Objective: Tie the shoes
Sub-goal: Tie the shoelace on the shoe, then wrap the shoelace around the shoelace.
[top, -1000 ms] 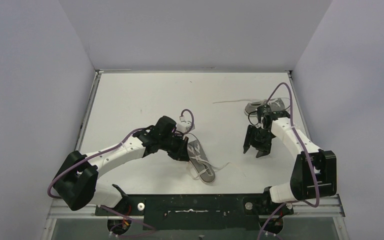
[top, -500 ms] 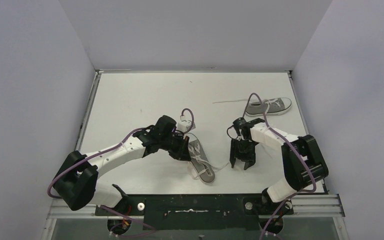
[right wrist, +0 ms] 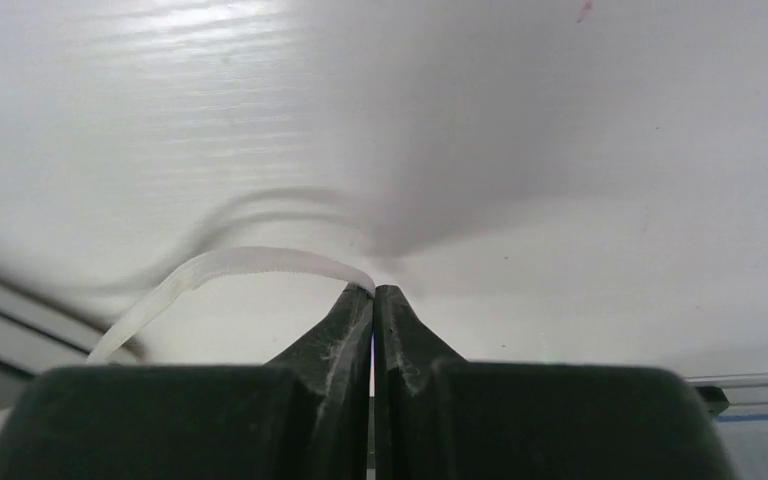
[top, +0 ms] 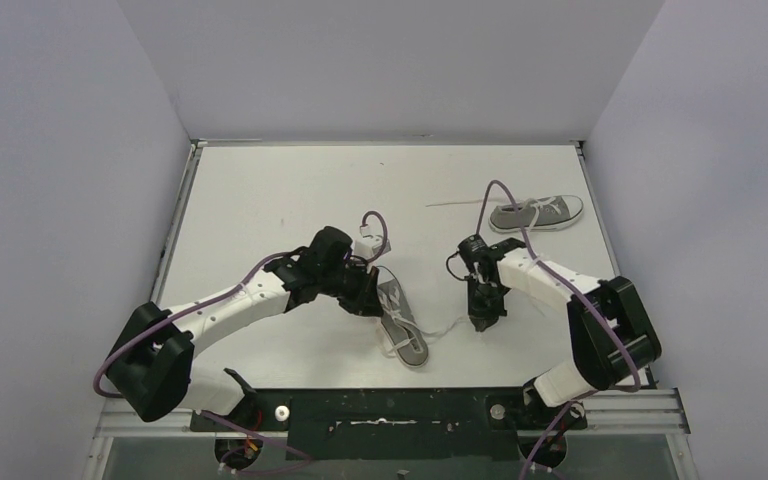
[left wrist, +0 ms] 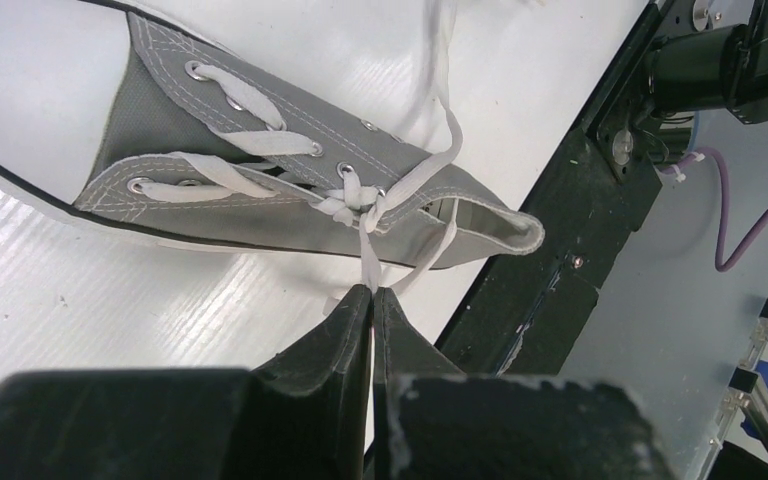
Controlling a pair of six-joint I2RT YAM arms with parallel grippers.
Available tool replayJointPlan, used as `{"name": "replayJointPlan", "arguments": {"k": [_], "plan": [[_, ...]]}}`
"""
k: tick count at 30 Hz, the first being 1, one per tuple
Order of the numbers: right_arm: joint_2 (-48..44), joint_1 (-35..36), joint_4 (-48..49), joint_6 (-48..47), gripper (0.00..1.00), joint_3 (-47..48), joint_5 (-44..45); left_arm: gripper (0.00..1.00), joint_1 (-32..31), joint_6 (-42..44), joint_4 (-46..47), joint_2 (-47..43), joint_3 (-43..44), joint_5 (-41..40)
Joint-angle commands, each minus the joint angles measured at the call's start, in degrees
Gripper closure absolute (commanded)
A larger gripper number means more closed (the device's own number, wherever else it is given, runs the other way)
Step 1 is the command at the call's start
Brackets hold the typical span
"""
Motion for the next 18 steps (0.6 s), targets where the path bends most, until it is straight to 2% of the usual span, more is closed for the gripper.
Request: {"name": "replayJointPlan", "arguments": {"k": [1,5,8,10,14,18], "plan": [[-8.30,-2.95,0.14,-2.85,1.00,5.38,-7.17,1.00,0.56,1.06,2.94,-3.06,2.27,-0.96],[-9.24,-5.40,4.35,-1.19,1.00,10.26,-27.09,1.00,0.47,1.10,8.84,-4.13,-0.92,-2.18],[-6.75,-4.71,12.30,5.69,1.00,13.56,-37.50,1.00,0.24,2.24,13.19,-4.40,-3.00,-2.34],[-3.29,-4.25,19.23,12.47,1.00,14.79,-40.53,1.00,0.12,2.93,15.62,-4.47,-4.27,-2.03],[4.70,-2.50,29.71,21.60,1.00,18.20,-41.27,1.00,-0.05,2.66,20.12,-4.17,-6.39,-1.63],[13.23,0.69,35.31,26.86,1.00,23.95,-40.70,1.00,-0.95,1.02,22.42,-4.17,-8.13,-1.57]]}}
